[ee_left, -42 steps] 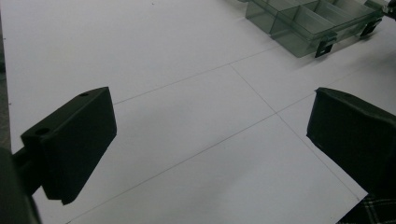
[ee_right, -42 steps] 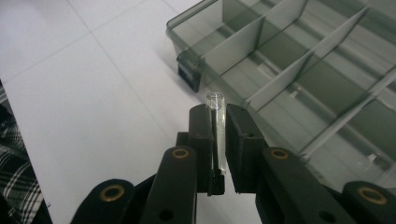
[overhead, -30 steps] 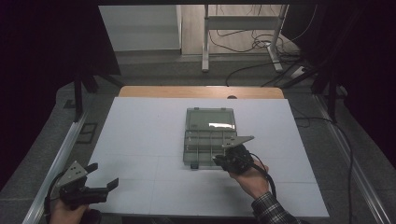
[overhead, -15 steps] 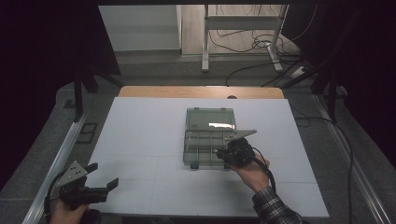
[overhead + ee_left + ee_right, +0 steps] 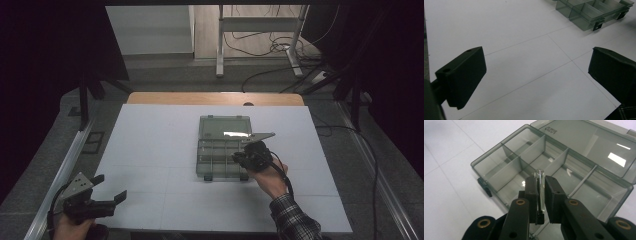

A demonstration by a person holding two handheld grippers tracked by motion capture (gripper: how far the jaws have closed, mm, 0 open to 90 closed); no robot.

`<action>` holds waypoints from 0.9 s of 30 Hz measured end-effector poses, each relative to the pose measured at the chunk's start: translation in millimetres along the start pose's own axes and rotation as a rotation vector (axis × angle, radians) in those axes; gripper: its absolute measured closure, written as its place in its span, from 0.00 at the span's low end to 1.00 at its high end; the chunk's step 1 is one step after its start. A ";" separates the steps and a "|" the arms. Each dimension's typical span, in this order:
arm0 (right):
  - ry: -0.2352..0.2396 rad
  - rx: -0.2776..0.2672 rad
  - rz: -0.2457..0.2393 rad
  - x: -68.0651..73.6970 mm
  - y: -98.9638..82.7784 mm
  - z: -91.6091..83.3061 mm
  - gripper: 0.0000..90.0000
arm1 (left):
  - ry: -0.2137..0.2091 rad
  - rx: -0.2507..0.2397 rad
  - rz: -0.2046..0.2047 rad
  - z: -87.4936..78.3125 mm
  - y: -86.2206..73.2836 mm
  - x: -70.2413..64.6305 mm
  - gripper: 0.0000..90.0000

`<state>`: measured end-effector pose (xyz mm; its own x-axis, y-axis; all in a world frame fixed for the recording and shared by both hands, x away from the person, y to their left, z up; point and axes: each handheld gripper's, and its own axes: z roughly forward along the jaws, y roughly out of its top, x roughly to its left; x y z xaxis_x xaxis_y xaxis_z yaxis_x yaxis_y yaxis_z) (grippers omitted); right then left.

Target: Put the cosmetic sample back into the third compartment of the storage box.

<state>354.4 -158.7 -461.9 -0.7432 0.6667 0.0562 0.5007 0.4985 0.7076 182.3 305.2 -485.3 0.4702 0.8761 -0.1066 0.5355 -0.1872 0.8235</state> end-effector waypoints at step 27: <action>-0.080 -0.004 0.021 -22.9 17.1 25.7 0.90 | 0.002 0.003 -0.002 0.5 0.1 0.1 0.02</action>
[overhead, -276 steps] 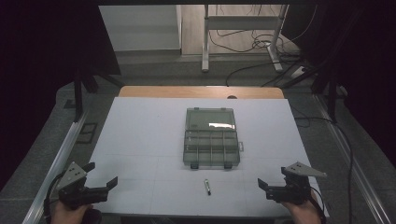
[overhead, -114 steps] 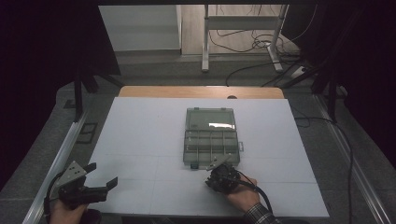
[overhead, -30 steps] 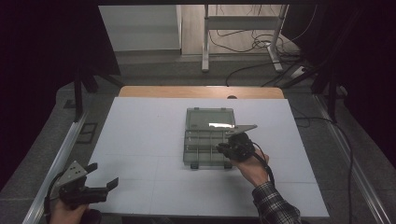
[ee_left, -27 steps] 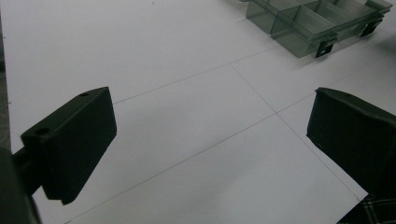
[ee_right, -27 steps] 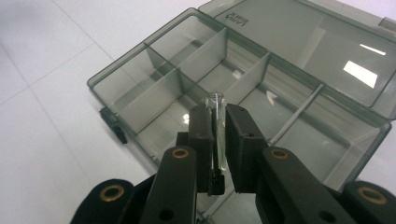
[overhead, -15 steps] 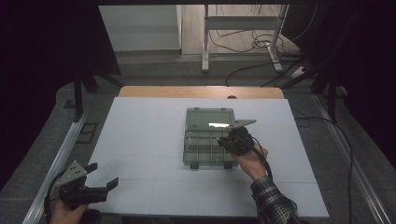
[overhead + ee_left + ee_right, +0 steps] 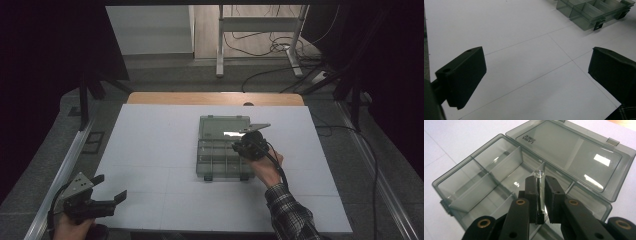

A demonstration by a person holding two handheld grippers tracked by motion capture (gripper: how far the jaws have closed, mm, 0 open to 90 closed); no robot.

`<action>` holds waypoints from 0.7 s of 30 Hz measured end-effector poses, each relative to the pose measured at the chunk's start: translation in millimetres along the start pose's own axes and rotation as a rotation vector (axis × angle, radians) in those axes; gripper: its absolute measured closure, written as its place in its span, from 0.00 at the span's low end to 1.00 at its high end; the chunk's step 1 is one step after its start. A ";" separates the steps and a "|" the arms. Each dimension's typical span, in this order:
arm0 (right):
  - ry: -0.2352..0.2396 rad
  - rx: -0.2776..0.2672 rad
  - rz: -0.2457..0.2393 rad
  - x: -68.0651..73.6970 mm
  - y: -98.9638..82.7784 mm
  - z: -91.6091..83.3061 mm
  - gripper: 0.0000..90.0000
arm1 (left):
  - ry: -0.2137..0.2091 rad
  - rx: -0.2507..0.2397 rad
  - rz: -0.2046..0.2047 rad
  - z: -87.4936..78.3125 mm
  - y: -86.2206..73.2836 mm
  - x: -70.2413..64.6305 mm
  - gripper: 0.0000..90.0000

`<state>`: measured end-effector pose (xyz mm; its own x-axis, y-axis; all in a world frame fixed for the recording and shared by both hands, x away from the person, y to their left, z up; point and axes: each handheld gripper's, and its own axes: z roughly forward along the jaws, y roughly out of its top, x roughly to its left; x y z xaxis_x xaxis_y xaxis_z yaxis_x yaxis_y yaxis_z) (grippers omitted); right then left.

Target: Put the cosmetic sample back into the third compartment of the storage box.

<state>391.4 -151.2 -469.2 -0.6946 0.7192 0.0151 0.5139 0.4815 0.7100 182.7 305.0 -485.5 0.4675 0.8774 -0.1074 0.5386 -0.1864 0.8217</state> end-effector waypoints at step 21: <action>-0.031 0.035 0.024 -3.2 -0.9 22.1 0.81 | 0.000 0.002 0.006 0.2 0.2 -0.5 0.02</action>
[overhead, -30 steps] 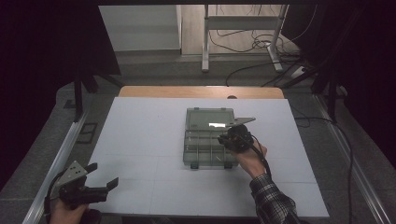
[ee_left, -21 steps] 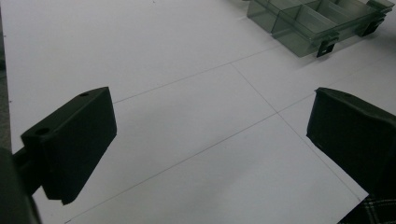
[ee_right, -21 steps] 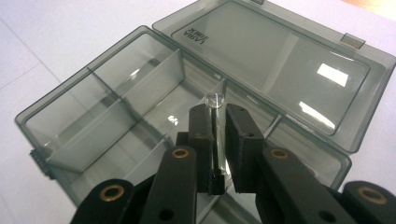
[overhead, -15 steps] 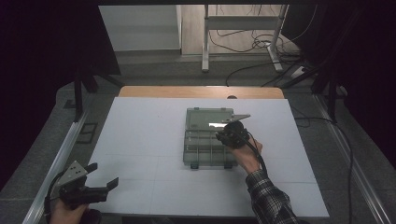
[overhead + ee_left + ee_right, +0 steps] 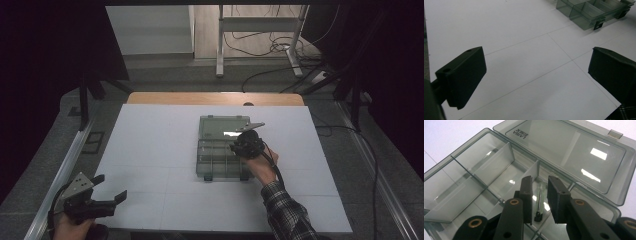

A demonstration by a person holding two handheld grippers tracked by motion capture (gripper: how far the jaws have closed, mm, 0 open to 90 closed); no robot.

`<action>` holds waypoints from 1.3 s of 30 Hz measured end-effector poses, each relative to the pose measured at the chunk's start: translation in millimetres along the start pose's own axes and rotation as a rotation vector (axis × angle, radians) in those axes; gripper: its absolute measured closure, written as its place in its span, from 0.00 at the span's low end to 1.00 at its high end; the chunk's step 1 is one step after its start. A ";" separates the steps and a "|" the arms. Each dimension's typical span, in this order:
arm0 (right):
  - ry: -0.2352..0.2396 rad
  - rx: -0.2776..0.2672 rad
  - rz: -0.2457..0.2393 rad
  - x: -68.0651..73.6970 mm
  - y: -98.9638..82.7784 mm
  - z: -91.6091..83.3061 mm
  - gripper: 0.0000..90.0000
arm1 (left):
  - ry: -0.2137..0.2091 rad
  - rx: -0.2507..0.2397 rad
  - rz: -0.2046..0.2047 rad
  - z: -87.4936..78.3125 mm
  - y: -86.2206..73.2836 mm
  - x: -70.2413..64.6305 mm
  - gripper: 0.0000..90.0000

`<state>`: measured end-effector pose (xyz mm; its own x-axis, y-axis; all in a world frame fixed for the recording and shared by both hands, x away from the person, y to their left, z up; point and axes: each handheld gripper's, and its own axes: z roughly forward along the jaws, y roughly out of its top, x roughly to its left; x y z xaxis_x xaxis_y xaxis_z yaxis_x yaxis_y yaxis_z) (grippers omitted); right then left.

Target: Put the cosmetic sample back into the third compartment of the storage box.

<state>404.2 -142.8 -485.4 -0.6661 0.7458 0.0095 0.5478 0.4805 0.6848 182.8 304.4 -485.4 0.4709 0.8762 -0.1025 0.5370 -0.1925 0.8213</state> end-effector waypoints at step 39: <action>0.065 0.006 -0.033 22.4 -2.0 -29.3 0.35 | -0.005 -0.003 0.003 -0.4 -0.1 -0.2 0.02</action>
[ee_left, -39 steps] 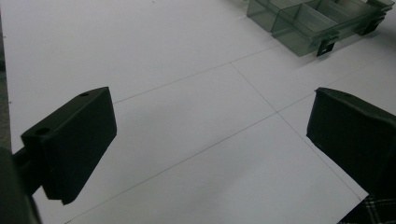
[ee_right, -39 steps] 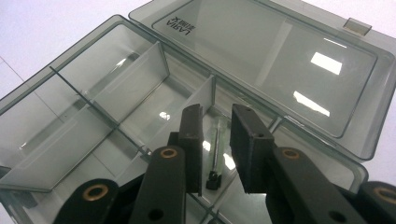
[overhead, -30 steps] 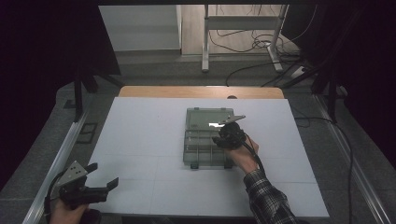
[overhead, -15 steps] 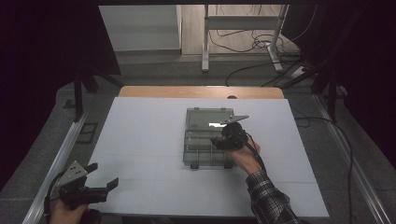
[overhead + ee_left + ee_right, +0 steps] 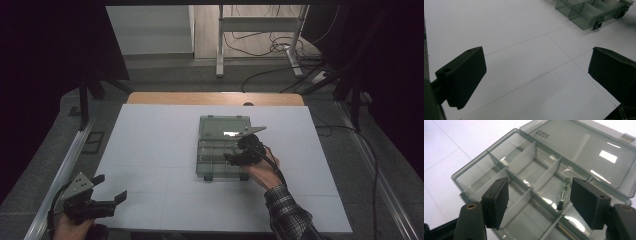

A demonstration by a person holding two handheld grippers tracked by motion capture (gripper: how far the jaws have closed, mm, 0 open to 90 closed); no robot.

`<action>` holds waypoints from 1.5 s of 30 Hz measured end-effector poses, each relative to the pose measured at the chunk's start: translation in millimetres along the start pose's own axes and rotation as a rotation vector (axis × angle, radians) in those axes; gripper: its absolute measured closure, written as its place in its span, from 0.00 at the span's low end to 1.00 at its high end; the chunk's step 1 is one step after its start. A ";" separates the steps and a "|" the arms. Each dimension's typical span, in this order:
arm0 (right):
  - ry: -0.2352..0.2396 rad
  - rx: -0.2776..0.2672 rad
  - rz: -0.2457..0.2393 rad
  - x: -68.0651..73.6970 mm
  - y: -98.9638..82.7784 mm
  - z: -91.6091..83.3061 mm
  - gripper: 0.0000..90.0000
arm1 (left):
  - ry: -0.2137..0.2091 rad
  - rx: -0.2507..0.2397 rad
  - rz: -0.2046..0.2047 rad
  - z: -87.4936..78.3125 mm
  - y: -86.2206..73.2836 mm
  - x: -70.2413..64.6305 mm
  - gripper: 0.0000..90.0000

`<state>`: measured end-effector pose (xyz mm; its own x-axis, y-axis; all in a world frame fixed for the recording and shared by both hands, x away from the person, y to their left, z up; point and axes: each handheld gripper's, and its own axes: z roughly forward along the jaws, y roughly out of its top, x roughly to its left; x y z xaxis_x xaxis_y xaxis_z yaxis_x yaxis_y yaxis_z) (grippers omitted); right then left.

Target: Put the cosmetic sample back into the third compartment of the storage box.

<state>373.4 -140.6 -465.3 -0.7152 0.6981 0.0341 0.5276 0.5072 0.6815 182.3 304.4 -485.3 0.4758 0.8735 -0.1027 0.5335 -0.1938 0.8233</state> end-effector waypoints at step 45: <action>0.027 -0.021 -0.045 17.5 -23.8 -25.9 0.04 | -0.004 -0.004 0.003 -0.5 -0.1 0.0 0.02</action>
<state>336.4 -153.5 -462.0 -0.7501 0.6609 0.0226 0.4852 0.5268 0.6979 181.9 304.7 -485.1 0.4801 0.8712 -0.1023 0.5290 -0.1945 0.8260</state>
